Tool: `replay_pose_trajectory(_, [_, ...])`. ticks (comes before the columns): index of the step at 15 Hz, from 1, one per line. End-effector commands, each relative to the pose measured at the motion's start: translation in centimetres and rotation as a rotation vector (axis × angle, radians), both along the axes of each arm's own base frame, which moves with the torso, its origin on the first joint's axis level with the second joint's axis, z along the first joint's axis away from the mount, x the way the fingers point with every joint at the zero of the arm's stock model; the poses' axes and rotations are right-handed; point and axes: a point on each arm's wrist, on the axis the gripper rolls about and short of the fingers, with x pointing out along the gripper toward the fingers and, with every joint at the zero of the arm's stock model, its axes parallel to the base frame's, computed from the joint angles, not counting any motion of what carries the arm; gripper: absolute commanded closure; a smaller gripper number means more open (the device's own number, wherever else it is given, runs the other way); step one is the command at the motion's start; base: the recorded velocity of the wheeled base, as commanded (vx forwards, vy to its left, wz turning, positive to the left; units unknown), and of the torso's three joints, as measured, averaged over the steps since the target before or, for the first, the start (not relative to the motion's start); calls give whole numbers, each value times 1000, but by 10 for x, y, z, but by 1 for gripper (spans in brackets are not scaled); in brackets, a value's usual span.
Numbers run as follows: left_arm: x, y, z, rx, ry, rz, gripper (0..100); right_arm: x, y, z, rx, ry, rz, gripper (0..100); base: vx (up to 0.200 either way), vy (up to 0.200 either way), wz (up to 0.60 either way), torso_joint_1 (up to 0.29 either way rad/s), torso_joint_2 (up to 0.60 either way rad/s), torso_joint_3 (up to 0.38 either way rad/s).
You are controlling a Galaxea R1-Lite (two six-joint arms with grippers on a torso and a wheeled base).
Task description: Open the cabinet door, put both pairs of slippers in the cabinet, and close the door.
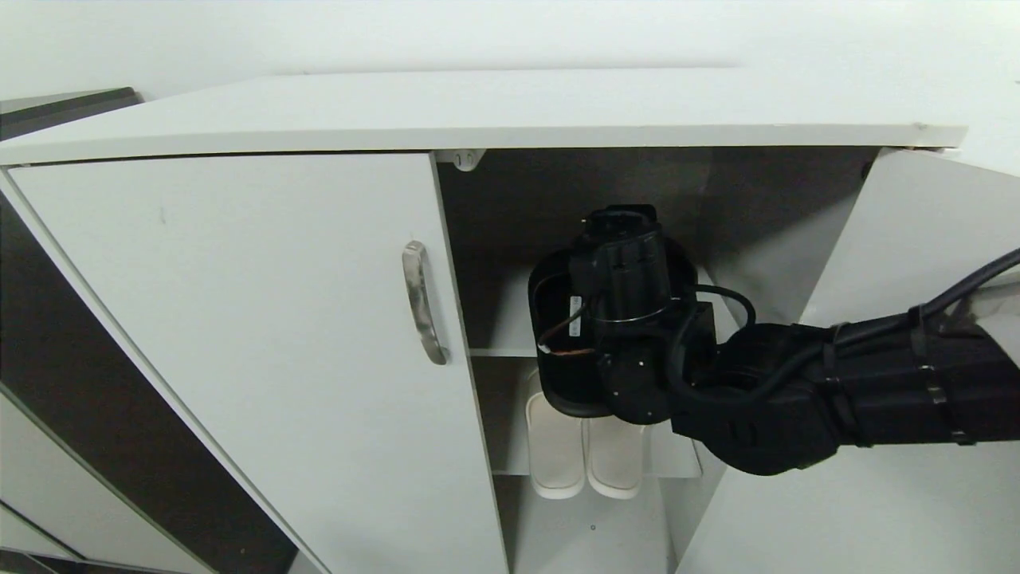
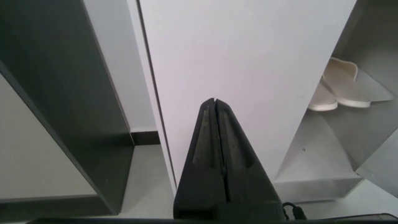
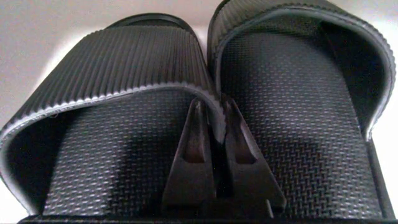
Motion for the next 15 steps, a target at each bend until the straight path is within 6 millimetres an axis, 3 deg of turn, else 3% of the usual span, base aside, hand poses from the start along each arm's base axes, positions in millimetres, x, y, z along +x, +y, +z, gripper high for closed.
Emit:
replay_pose_trajectory(1, [0, 0, 0, 0, 0, 0, 100, 23, 5, -10, -12, 0, -31, 100, 0, 0, 0, 0, 0, 0])
replay_pose_trajectory(8, [0, 0, 0, 0, 0, 0, 100, 44, 5, 5, -7, -28, -36, 100, 0, 0, 0, 0, 0, 0])
replay_pose_trajectory(15, [0, 0, 0, 0, 0, -1, 100, 65, 1, -3, -15, -17, -70, 100, 0, 0, 0, 0, 0, 0])
